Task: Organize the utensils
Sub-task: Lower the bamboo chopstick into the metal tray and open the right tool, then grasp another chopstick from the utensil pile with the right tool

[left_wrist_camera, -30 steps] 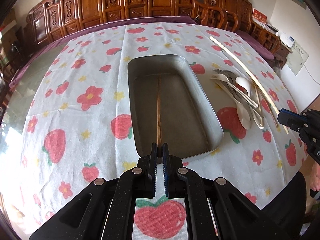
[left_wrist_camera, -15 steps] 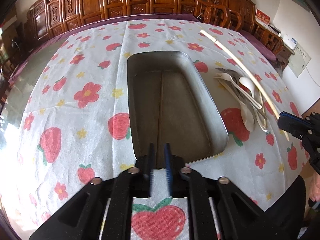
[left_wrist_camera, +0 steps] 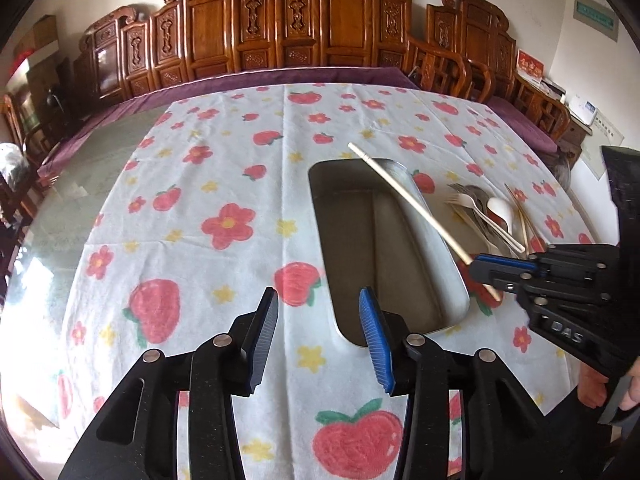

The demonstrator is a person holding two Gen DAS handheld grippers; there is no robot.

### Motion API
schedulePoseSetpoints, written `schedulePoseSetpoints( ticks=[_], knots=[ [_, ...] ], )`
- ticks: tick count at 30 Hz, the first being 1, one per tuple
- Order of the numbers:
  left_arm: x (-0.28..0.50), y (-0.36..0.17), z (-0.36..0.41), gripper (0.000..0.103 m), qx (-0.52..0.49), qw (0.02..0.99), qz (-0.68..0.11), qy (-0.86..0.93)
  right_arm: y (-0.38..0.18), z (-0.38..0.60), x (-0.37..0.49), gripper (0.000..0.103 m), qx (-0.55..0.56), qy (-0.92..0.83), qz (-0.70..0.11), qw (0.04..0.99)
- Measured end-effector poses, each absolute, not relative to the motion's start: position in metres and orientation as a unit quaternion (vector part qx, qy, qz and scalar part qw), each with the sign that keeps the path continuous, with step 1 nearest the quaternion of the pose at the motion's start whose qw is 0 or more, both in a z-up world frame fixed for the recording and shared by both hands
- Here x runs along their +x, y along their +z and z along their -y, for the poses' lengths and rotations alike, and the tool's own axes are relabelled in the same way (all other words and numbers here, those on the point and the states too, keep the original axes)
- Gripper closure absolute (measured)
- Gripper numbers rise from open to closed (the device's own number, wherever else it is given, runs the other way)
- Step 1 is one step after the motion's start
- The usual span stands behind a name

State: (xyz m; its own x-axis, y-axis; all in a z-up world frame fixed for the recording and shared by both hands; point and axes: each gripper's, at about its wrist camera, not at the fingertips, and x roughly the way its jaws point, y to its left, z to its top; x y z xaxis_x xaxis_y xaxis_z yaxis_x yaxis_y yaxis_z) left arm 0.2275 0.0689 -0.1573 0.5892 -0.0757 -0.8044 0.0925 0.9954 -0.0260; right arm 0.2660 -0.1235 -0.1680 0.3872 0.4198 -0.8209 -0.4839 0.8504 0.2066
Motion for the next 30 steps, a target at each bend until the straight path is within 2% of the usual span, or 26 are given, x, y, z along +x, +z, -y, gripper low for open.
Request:
schedulePoseSetpoints(
  ticks=[12, 23, 30],
  knots=[
    [0.221, -0.152, -0.088, 0.062, -0.003, 0.897, -0.440, -0.039, -0.206, 0.092, 0.292, 0.097, -0.036, 0.252, -0.549, 0.796],
    [0.216, -0.150, -0.074, 0.062, 0.002, 0.897, -0.439, -0.048, -0.185, 0.114, 0.284, 0.096, -0.012, 0.276, -0.510, 0.814],
    [0.207, -0.140, -0.044, 0.062, 0.003, 0.901, -0.427, -0.073, -0.160, 0.202, 0.253, 0.096, -0.005, 0.240, -0.470, 0.849]
  ],
)
